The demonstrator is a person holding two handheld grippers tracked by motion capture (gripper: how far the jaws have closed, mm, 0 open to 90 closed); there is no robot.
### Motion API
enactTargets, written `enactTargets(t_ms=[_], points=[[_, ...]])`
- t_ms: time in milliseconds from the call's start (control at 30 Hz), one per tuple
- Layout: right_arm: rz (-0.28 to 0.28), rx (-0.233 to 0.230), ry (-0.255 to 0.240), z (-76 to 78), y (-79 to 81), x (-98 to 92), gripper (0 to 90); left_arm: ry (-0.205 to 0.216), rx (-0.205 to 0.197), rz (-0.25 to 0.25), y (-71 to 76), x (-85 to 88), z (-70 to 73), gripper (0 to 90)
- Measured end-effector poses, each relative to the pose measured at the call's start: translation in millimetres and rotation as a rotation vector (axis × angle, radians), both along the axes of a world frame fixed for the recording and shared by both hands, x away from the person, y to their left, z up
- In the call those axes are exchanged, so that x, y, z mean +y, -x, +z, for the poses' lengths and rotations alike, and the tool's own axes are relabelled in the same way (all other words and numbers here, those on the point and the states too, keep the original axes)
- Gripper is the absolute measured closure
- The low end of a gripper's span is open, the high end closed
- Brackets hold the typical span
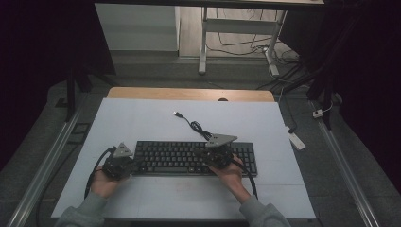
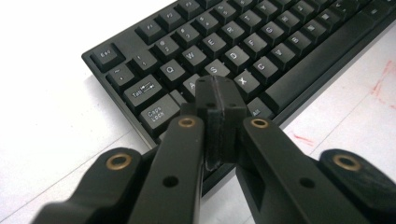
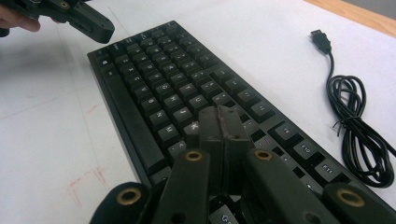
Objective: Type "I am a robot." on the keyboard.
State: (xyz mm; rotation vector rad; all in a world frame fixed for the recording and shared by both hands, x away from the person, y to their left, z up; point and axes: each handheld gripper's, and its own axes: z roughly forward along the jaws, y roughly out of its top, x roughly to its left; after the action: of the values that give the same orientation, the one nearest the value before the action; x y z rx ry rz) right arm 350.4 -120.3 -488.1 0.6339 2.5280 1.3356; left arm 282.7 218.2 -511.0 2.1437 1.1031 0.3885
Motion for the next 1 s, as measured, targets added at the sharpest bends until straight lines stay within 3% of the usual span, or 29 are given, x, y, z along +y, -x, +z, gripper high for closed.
enactTargets(t_ms=[1000], points=[[-0.001,0.02,0.079,-20.1,-19.8,38.8,89.9,-0.036,0.017,0.012,-6.1,0.6,-12.5,88.5]])
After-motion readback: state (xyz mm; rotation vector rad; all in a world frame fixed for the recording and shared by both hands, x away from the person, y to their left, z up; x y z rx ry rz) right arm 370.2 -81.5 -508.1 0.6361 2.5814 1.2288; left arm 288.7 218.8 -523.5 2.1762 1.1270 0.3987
